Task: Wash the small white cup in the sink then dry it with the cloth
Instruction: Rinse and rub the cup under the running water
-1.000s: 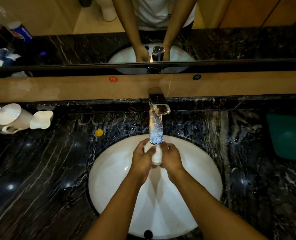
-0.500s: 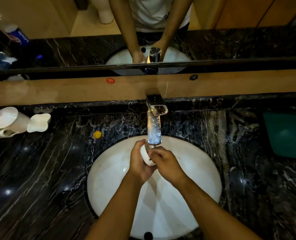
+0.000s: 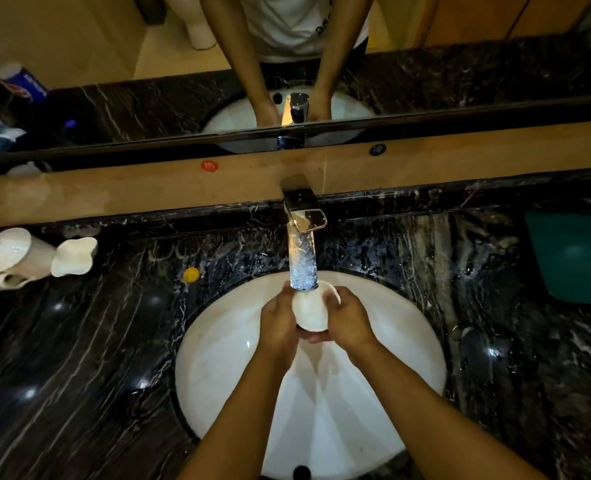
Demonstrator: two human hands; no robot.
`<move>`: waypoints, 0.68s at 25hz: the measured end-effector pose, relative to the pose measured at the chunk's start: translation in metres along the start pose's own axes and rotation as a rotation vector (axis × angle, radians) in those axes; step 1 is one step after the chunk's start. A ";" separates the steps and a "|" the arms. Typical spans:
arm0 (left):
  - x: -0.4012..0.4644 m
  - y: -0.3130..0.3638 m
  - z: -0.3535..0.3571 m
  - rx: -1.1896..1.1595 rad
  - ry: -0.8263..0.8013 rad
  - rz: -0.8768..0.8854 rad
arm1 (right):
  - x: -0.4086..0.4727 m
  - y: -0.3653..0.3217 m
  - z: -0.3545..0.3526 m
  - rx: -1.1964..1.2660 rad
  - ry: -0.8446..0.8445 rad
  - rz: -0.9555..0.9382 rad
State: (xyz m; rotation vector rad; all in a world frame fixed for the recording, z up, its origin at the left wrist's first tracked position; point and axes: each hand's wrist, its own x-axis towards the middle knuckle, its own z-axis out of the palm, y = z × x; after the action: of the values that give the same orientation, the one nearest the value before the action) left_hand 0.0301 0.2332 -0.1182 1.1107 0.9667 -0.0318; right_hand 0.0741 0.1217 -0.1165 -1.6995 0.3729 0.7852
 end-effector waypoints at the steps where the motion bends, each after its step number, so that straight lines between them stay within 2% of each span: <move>1: -0.002 -0.001 0.000 0.054 -0.073 0.025 | 0.001 -0.001 0.000 -0.025 0.028 -0.001; 3: -0.005 -0.002 0.001 0.208 -0.094 0.100 | 0.001 -0.001 0.002 -0.029 -0.008 0.031; 7: 0.001 -0.003 -0.001 0.295 0.077 0.229 | -0.005 0.003 0.007 -0.048 -0.179 0.012; 10: 0.007 -0.003 -0.005 0.301 0.153 0.195 | -0.003 0.008 0.004 -0.241 -0.054 -0.092; 13: 0.006 -0.005 -0.006 0.298 0.086 0.178 | 0.001 0.007 0.002 -0.342 0.090 -0.080; 17: 0.002 -0.006 -0.011 0.395 -0.012 0.205 | 0.001 -0.002 -0.002 -0.533 0.048 -0.136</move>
State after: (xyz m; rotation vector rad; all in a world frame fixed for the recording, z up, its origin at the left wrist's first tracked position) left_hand 0.0218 0.2396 -0.1254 1.5680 0.8507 -0.0646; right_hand 0.0764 0.1202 -0.1158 -2.2170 0.0767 0.7866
